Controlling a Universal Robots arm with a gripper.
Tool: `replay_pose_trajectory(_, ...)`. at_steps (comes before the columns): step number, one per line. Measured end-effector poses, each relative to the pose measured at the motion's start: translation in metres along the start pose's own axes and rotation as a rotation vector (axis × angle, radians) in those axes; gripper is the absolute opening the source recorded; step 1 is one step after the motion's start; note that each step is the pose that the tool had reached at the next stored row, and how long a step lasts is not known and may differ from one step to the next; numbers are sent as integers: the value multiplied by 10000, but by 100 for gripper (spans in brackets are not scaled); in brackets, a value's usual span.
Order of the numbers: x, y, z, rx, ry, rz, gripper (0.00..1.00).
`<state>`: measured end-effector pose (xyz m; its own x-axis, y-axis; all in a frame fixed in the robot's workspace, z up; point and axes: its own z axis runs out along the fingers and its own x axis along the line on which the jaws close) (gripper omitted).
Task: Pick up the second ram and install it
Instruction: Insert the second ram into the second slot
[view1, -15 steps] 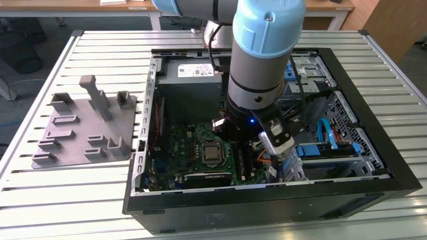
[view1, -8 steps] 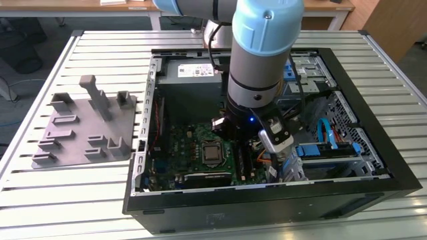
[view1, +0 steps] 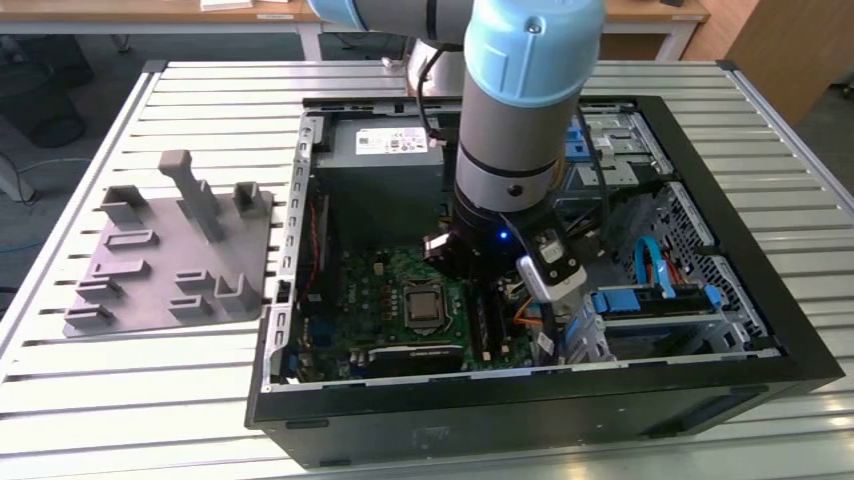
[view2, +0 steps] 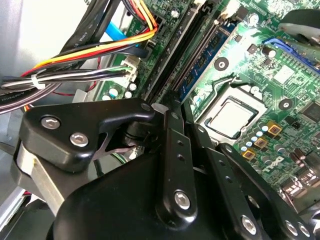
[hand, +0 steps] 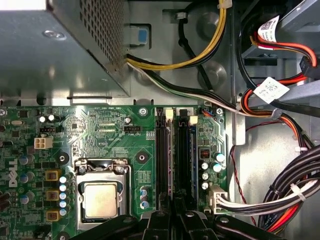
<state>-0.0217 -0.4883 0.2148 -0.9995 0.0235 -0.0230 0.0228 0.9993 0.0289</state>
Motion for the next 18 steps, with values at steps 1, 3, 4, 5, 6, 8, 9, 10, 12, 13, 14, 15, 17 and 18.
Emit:
replay_pose_trajectory(1,0,2,4,19,-1,-1,14)
replay_pose_trajectory(3,0,3,8,77,-2,-3,14)
replay_pose_trajectory(4,0,4,8,94,-1,-3,14)
replay_pose_trajectory(5,0,3,8,103,-1,-4,14)
replay_pose_trajectory(6,0,3,8,108,-2,-3,14)
replay_pose_trajectory(8,-1,4,9,127,-3,-4,14)
replay_pose_trajectory(9,-1,4,9,140,-3,-4,14)
replay_pose_trajectory(10,-4,4,9,156,-4,-4,14)
replay_pose_trajectory(12,-9,5,7,218,-5,-5,14)
replay_pose_trajectory(13,-12,7,8,254,-6,-6,14)
replay_pose_trajectory(14,-14,10,8,281,-6,-7,14)
replay_pose_trajectory(15,-15,15,8,293,-6,-8,14)
replay_pose_trajectory(17,-15,29,8,295,-6,-8,14)
replay_pose_trajectory(18,-15,32,8,294,-7,-9,14)
